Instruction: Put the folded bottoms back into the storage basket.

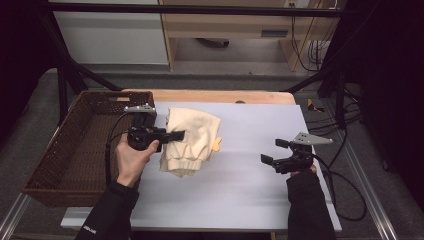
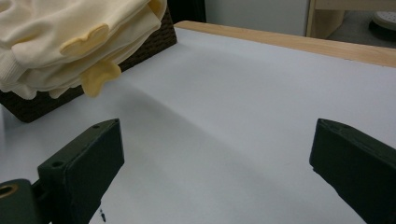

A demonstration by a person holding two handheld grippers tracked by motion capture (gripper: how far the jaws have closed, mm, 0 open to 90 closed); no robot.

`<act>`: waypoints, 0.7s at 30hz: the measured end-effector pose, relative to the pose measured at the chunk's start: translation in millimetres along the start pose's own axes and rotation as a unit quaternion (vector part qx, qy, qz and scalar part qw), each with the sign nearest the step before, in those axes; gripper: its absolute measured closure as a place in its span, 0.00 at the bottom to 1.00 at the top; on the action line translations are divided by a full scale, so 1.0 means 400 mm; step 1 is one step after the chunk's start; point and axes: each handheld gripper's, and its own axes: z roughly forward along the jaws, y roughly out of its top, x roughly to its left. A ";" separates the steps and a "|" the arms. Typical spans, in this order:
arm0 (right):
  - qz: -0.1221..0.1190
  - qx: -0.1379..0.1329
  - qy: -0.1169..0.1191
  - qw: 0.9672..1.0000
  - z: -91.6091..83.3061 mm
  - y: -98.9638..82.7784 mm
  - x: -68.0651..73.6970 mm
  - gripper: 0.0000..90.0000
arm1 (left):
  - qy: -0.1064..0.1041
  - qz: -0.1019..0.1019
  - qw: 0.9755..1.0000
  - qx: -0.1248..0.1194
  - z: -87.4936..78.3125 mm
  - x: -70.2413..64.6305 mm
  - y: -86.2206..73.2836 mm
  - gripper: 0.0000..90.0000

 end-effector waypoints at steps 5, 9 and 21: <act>0.000 0.000 0.000 1.000 0.000 0.000 0.000 0.04 | -0.001 -0.001 1.000 -0.005 -0.018 0.004 -0.002 0.81; 0.000 0.000 0.000 1.000 0.000 0.000 0.000 0.04 | 0.002 -0.003 1.000 -0.009 -0.032 0.009 -0.003 0.81; 0.000 0.000 0.000 1.000 0.000 0.000 0.000 0.04 | 0.009 -0.006 1.000 -0.015 -0.072 0.024 -0.005 0.81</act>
